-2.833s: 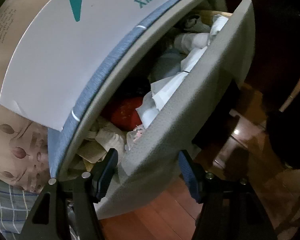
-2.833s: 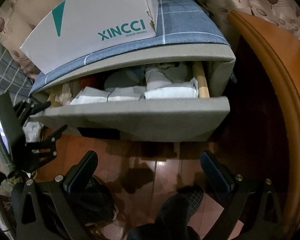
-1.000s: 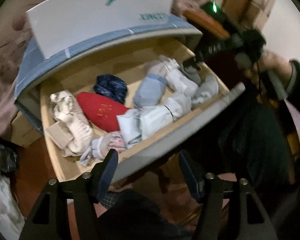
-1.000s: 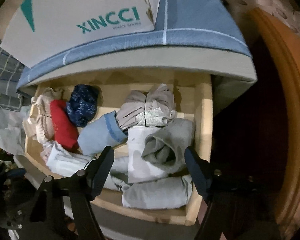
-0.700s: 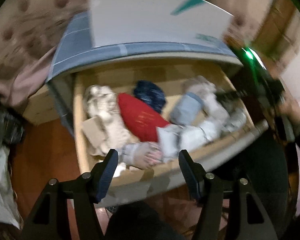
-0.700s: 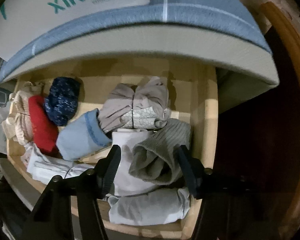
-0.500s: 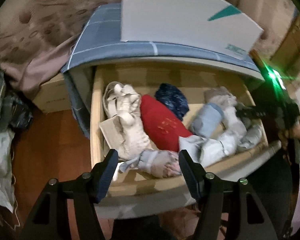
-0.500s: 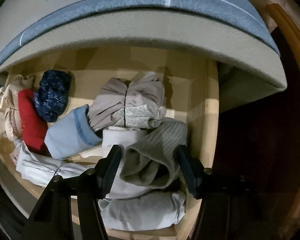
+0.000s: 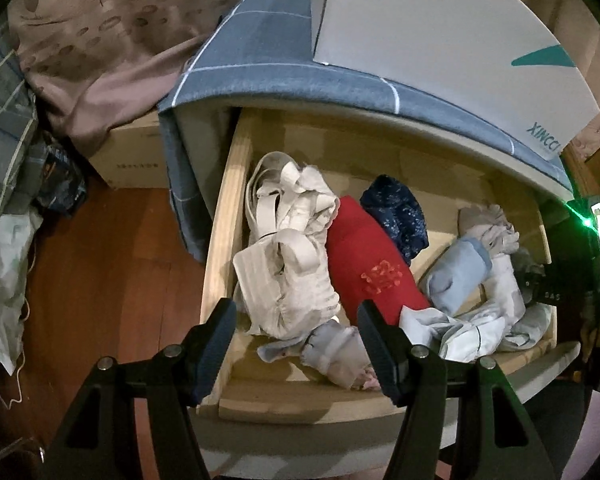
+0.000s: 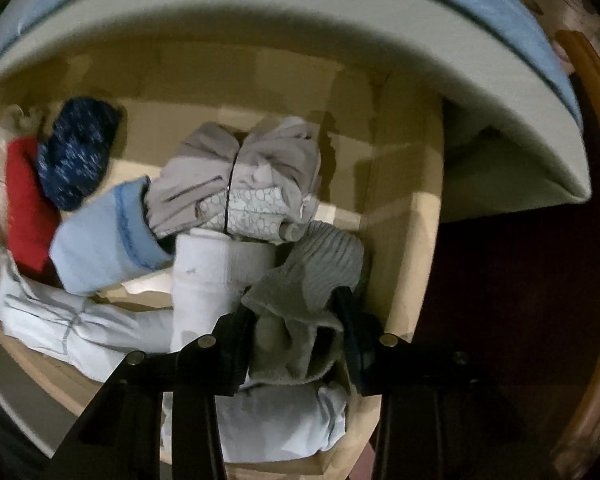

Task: Take underwear out of drawer
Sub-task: 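Grasp the cream lace underwear with the left tool while the right tool grasps the grey sock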

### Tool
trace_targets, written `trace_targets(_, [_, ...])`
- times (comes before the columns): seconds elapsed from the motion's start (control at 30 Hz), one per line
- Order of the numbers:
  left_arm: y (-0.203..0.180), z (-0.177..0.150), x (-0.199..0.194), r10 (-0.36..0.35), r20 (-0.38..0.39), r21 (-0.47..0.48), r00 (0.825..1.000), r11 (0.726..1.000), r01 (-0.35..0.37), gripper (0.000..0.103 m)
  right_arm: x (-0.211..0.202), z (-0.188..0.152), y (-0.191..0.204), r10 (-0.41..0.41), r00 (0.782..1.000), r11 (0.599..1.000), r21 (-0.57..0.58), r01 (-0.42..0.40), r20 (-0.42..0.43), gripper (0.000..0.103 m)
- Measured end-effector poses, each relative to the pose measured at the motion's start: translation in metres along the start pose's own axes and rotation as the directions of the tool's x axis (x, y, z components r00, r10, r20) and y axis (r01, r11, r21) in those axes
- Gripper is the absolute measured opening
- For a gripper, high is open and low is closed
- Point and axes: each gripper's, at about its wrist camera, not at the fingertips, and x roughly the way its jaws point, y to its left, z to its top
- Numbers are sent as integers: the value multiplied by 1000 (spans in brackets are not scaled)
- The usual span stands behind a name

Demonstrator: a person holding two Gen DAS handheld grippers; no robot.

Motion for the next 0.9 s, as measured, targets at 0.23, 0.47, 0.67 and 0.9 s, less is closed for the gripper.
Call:
trace_targets(0.23, [10, 2, 3, -24, -15, -59, 1000, 998, 23, 64, 12, -3, 11, -47, 999, 999, -1, 47, 25, 29])
trace_targets(0.47, [7, 5, 6, -24, -45, -47, 999, 999, 22, 64, -13, -23, 8, -32, 992, 997, 78, 22, 120, 21])
trace_targets(0.67, [3, 13, 9, -36, -59, -54, 998, 998, 33, 64, -47, -32, -11, 70, 975, 982, 159, -106, 212, 19])
trace_targets(0.9, [-2, 30, 16, -27, -85, -43, 996, 999, 24, 64, -85, -50, 3, 274, 924, 938, 138, -318, 265, 19])
